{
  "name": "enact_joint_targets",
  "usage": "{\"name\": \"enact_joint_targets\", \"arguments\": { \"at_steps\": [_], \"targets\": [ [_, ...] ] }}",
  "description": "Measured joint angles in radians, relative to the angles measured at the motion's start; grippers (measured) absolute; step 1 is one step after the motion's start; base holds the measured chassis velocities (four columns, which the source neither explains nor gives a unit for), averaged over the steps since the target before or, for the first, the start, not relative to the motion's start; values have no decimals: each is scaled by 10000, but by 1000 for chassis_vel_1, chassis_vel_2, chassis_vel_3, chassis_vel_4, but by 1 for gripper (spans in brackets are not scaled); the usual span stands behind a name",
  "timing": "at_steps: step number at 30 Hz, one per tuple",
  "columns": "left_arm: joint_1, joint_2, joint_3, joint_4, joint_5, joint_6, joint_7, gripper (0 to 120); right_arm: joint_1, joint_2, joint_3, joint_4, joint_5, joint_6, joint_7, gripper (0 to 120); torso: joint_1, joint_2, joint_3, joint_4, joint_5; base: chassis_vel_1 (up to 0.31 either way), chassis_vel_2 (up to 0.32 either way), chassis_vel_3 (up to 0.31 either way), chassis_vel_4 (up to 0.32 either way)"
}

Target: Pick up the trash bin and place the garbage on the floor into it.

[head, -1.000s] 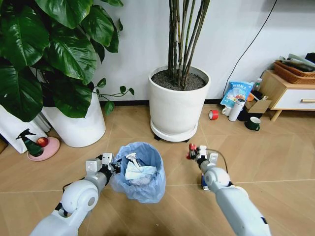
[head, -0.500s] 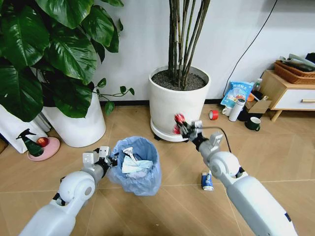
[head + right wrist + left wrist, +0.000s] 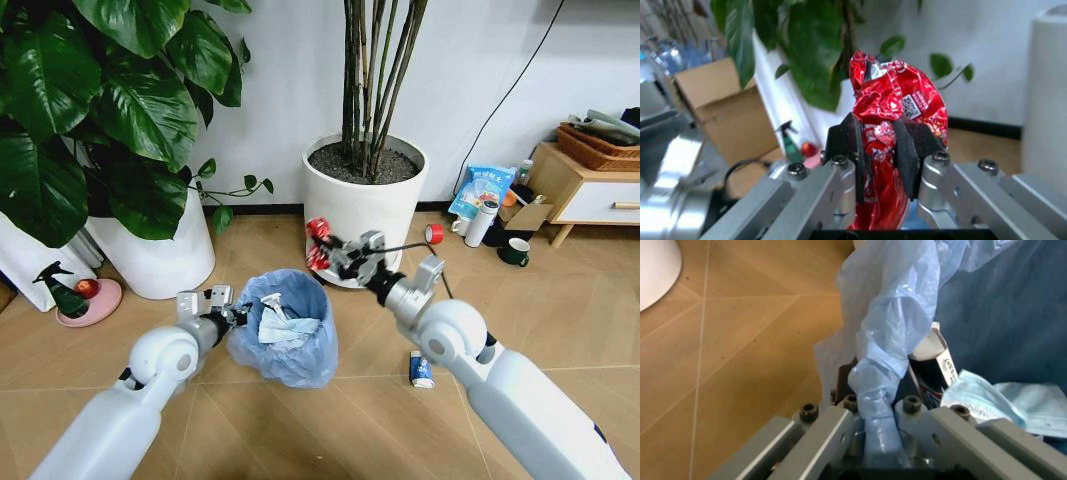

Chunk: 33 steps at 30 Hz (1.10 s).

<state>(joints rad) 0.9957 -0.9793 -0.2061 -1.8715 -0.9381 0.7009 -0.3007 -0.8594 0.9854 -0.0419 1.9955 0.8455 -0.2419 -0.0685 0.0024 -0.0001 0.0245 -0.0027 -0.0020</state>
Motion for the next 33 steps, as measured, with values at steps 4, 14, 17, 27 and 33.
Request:
{"name": "enact_joint_targets", "arguments": {
  "at_steps": [4, 14, 17, 27, 33],
  "targets": [
    [-194, -46, 199, 97, -54, 5, -55, 0, 39, 37, -448, -267, -258, 0, -63, 12, 0, 0, 0, 0, 1, 0, 0, 0, 0],
    [-351, -56, 309, 153, -109, 14, -89, 0, 96, 95, -973, -589, -837, -172, -42, 29, 0, 0, 0, 1, 0, 0, 0, 0, 0],
    [-339, -56, 308, 147, -109, 14, -89, 0, 116, 153, -1030, -763, -997, -167, -32, 39, 0, 0, 0, 1, -1, 0, 0, 0, 0],
    [-344, -83, 326, 86, -93, 16, -90, 0, 444, 589, -1244, -1206, -1083, -122, 135, 79, 0, 0, 0, 1, 0, 0, 0, 0, 0],
    [-240, -72, 266, 19, -62, 16, -87, 0, 498, 665, -1217, -1230, -1089, -107, 286, 97, 0, 0, 0, 1, 1, 0, 0, 0, 0]
  ]
}}
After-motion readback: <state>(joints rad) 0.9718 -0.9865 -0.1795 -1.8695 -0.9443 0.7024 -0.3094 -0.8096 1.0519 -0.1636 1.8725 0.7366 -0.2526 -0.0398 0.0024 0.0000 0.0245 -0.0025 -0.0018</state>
